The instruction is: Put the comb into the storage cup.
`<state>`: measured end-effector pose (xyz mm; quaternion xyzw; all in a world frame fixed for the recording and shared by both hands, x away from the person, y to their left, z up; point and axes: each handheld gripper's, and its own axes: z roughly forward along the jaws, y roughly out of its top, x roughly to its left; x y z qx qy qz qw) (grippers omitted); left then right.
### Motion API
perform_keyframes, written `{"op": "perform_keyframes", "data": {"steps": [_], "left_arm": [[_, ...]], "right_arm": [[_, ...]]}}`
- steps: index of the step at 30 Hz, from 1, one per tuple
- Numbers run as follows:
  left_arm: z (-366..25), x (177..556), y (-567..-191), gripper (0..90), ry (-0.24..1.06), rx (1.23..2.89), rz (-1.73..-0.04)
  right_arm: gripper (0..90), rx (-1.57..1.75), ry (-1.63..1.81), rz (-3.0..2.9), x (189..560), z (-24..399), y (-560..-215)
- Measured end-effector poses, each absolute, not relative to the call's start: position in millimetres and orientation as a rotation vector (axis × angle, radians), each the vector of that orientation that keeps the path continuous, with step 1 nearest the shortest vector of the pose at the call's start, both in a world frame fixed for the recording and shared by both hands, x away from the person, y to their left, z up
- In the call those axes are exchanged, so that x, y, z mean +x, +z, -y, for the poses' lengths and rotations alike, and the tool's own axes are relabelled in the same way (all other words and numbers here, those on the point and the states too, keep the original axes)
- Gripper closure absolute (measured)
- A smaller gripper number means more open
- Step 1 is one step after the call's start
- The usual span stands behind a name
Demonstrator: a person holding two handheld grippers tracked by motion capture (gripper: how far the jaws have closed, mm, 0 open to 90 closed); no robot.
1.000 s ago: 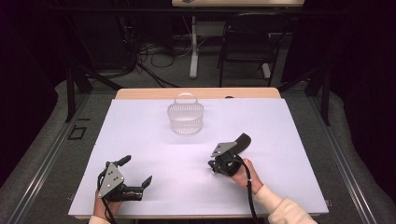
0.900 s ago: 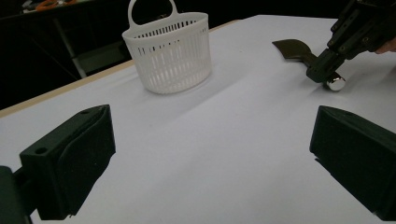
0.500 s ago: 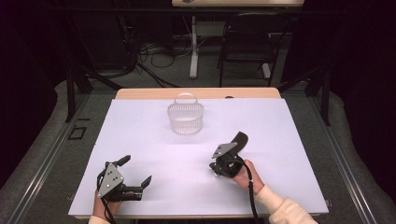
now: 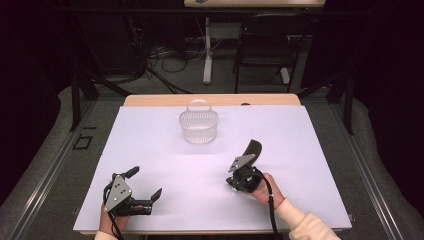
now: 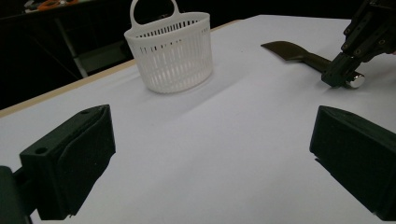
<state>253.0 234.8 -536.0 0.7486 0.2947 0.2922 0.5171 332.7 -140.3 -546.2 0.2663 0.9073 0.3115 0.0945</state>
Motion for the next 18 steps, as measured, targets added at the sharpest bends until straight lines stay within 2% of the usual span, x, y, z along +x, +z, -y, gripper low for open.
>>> {"op": "perform_keyframes", "data": {"steps": [18], "left_arm": [[-235,252,-536,0.1,0.704,1.797,-0.709]], "right_arm": [[90.0,0.799,0.898,-2.728,328,153,-544]]}}
